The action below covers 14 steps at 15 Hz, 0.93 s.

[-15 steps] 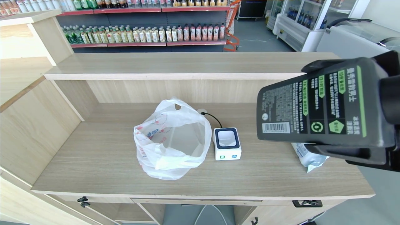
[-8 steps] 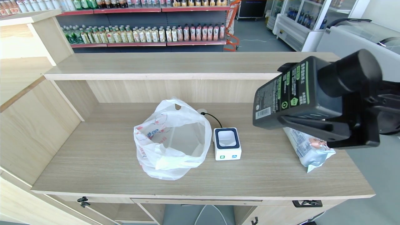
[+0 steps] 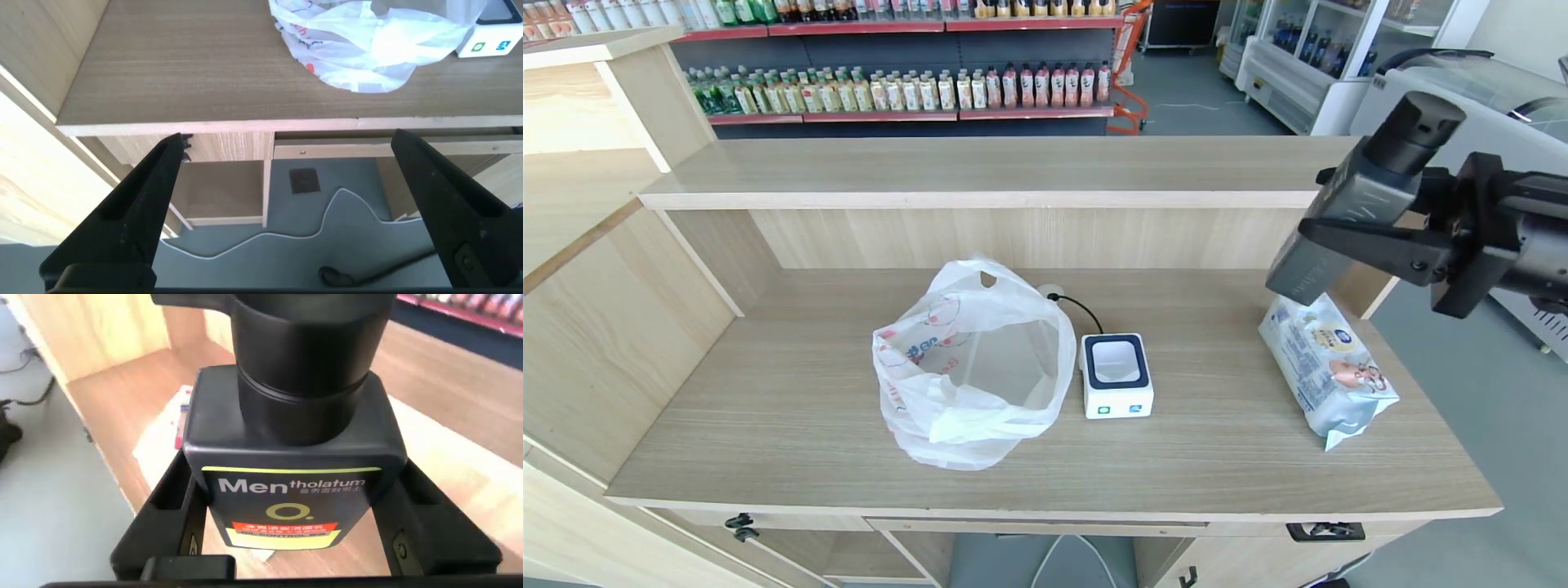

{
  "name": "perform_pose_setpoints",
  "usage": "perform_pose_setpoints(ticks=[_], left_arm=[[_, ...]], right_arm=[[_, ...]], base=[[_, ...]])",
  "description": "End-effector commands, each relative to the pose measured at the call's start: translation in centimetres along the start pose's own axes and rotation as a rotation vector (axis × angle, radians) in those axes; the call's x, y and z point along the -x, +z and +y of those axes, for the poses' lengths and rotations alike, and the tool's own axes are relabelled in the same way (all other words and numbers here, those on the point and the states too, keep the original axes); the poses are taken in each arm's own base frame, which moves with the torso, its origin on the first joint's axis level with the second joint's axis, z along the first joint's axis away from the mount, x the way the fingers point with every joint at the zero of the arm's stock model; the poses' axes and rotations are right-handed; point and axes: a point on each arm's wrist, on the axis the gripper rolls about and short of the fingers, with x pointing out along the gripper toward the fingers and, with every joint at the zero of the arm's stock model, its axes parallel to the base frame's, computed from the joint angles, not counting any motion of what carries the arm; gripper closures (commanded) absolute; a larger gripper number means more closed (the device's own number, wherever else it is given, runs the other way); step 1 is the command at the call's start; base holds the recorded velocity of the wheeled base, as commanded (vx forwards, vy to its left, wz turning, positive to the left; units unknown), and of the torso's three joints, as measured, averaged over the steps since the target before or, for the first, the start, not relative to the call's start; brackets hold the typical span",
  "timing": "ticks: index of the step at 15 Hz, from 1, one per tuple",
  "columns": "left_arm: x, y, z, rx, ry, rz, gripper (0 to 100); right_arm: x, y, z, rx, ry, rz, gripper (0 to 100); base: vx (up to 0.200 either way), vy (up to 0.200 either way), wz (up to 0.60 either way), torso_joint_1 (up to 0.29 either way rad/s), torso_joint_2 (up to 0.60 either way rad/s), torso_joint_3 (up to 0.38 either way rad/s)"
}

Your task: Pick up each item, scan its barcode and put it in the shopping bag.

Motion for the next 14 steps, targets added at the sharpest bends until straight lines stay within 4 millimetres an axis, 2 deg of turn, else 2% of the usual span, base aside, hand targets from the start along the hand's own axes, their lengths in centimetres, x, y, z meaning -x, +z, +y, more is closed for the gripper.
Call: perform_pose_setpoints(ticks=[1, 3, 4, 6, 7, 9, 10, 11, 14], left_arm=[[0.0, 0.0, 0.0, 0.0, 0.0, 0.001, 0], [0.0, 0.0, 0.0, 0.0, 0.0, 0.001, 0], [0.0, 0.0, 0.0, 0.0, 0.0, 0.001, 0], [0.0, 0.0, 0.0, 0.0, 0.0, 0.001, 0], [0.0, 0.0, 0.0, 0.0, 0.0, 0.001, 0], [0.0, 0.0, 0.0, 0.0, 0.0, 0.001, 0], [0.0, 0.0, 0.0, 0.0, 0.0, 0.001, 0], [0.0, 0.0, 0.0, 0.0, 0.0, 0.001, 0], [0.0, 0.0, 0.0, 0.0, 0.0, 0.001, 0]], right_arm=[[-1.6, -1.9, -3.3, -0.148, -0.181, 0.088, 100], [-3.4, -3.3, -5.1, -0.238, -0.292, 0.126, 100], [-4.9, -4.8, -6.6, -0.297, -0.361, 0.16, 100], [-5.5, -6.0, -7.1, -0.432, -0.398, 0.217, 100], [-5.2, -5.9, -6.5, -0.544, -0.405, 0.241, 100], [-3.4, -4.9, -4.5, -0.61, -0.46, 0.338, 100], [-3.0, -4.7, -4.3, -0.615, -0.494, 0.366, 100], [-2.5, -4.7, -3.8, -0.615, -0.635, 0.449, 100], [-3.8, -5.2, -2.8, -0.527, -0.899, 0.551, 100]], base=[[0.0, 0.0, 0.0, 0.0, 0.0, 0.0], [0.0, 0.0, 0.0, 0.0, 0.0, 0.0], [0.0, 0.0, 0.0, 0.0, 0.0, 0.0], [0.0, 0.0, 0.0, 0.0, 0.0, 0.0], [0.0, 0.0, 0.0, 0.0, 0.0, 0.0], [0.0, 0.0, 0.0, 0.0, 0.0, 0.0], [0.0, 0.0, 0.0, 0.0, 0.0, 0.0], [0.0, 0.0, 0.0, 0.0, 0.0, 0.0], [0.0, 0.0, 0.0, 0.0, 0.0, 0.0]])
